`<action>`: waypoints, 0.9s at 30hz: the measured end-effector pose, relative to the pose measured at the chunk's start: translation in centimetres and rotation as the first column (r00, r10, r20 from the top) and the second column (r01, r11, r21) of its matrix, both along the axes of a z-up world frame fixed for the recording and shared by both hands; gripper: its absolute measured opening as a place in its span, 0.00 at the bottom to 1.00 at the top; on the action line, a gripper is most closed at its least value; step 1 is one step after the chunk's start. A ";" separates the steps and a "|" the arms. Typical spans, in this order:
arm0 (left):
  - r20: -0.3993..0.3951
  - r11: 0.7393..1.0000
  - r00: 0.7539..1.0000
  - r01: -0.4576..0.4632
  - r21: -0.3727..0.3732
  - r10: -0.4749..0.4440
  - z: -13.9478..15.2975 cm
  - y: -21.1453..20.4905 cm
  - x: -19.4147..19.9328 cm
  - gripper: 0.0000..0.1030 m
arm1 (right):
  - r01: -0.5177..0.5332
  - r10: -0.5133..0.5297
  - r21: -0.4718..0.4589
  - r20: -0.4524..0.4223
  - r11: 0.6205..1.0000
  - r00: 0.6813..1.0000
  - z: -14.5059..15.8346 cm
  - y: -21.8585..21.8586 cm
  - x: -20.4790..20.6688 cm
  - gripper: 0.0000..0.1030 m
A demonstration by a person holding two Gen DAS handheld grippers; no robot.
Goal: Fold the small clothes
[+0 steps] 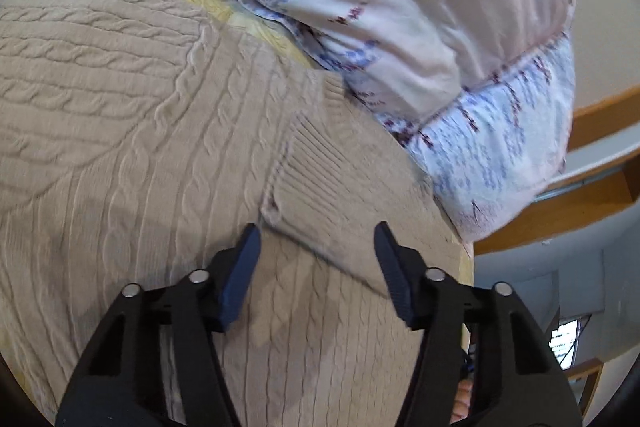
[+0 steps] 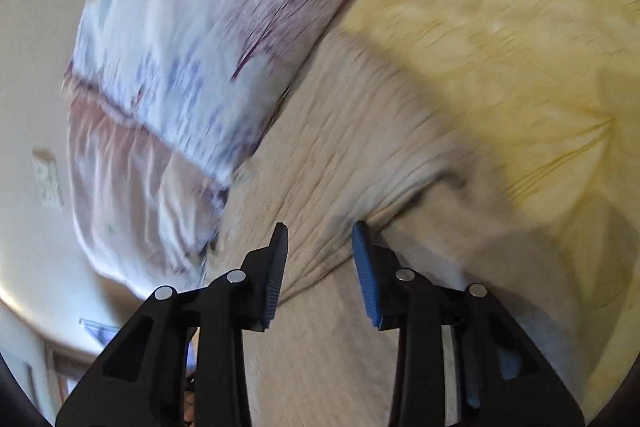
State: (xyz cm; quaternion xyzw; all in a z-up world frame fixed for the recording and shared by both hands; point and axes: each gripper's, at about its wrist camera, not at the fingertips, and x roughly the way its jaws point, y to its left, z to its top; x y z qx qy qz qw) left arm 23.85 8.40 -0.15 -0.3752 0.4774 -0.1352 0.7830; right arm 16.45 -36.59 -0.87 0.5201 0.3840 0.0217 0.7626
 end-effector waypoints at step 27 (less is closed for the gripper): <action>0.090 0.984 0.996 -0.034 0.174 0.019 2.5 3.2 -1.8 0.42 | 0.064 -0.080 -0.325 -0.038 0.944 0.996 1.9 0.8 -2.9 0.32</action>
